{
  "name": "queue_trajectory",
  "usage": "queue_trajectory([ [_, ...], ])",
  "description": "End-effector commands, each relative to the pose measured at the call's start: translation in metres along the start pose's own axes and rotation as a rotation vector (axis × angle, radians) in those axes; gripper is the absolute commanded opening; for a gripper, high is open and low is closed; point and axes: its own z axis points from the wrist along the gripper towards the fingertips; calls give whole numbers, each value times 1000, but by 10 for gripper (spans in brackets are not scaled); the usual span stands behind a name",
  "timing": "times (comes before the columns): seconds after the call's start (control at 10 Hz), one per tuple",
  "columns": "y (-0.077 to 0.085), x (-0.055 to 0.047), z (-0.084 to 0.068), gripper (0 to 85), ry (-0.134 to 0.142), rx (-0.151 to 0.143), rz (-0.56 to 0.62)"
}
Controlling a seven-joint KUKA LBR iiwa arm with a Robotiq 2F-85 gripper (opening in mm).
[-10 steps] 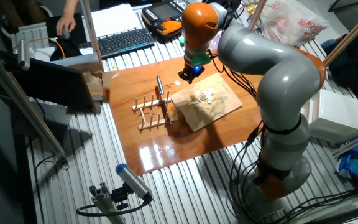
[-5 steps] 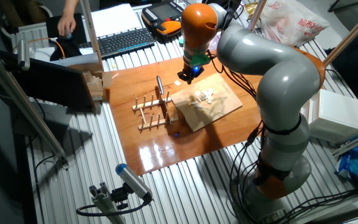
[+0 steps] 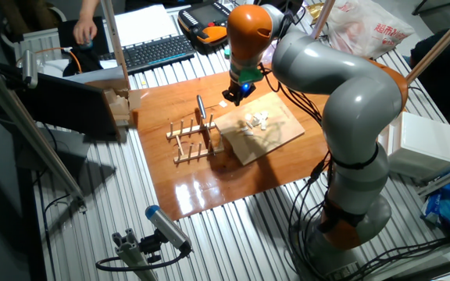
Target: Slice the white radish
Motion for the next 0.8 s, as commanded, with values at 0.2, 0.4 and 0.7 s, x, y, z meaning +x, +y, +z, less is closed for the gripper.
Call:
queue_trajectory([
  [0.2,1,0,0,0,-1,-1,0],
  [0.4,2,0,0,0,-1,-1,0],
  [0.7,3,0,-1,0,1,-4,1],
])
